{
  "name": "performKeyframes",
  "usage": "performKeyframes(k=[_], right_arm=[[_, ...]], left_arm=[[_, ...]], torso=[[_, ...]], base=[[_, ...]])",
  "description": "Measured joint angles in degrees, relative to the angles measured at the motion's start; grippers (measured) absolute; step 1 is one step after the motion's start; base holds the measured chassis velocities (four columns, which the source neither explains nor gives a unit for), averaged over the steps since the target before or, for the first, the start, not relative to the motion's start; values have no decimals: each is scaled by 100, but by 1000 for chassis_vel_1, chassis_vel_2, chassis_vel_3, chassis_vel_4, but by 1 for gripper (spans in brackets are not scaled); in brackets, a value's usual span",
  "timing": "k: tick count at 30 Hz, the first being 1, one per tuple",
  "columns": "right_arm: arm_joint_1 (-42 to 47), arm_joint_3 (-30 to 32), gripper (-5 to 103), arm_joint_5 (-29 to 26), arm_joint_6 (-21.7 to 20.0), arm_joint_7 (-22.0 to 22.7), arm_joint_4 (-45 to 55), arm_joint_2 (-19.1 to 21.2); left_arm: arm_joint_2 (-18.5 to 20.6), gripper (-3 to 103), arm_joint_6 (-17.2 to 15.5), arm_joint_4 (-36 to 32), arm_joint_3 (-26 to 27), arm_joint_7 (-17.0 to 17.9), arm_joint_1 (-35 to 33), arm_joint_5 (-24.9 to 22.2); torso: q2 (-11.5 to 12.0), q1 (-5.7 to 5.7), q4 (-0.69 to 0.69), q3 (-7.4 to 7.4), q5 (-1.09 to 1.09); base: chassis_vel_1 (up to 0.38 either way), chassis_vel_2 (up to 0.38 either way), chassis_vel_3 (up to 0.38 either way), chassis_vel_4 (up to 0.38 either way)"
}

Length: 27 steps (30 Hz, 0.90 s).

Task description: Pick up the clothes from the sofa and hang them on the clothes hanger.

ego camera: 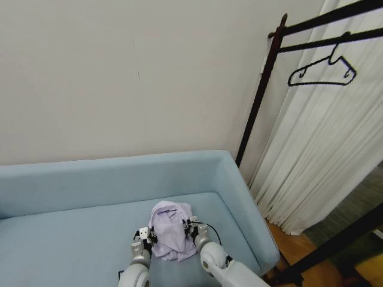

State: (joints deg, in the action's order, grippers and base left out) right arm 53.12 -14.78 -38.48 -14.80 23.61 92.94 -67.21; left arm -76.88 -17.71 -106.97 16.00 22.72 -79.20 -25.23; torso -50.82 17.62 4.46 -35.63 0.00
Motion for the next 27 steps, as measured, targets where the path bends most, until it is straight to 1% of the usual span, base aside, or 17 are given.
performKeyframes(k=[3,5,7,8,9,11,13,22,25,27], right_arm=[[9,1,22,7,6,3,32,23],[16,3,14,23,11,8,70,54],[21,4,14,31,12,10,87,66],[25,3,9,43,14,12,99,75],[28,4,7,75,18,13,112,85],[29,3,6,97,22,12,114,89],[31,4,1,139,30,2,116,91],[38,19,1,268,59,-10,185,90],[-44,89,1,368,61,16,359,153],[-188,129,0,397,61,59,526,260]], left_arm=[[2,3,1,0,1,-4,3,-1],[3,3,1,1,1,-6,7,-1],[4,3,2,0,2,-8,9,-1],[4,3,2,0,2,-12,10,-1],[5,3,2,-3,2,-17,10,0],[5,3,2,-6,2,-21,10,1],[2,3,2,-14,2,-29,7,7],[6,3,25,-39,6,-77,-23,61],[58,3,154,-79,48,-173,-5,108],[126,3,330,-115,123,-308,30,216]], torso=[[0,0,0,0,0],[0,0,0,0,0],[0,0,0,0,0],[0,0,0,0,0],[0,0,0,0,0],[0,0,0,0,0],[0,0,0,0,0],[0,0,0,0,0],[0,0,0,0,0],[0,0,0,0,0]], base=[[0,0,0,0],[0,0,0,0],[0,0,0,0],[0,0,0,0],[0,0,0,0],[0,0,0,0],[0,0,0,0],[0,0,0,0],[0,0,0,0],[0,0,0,0]])
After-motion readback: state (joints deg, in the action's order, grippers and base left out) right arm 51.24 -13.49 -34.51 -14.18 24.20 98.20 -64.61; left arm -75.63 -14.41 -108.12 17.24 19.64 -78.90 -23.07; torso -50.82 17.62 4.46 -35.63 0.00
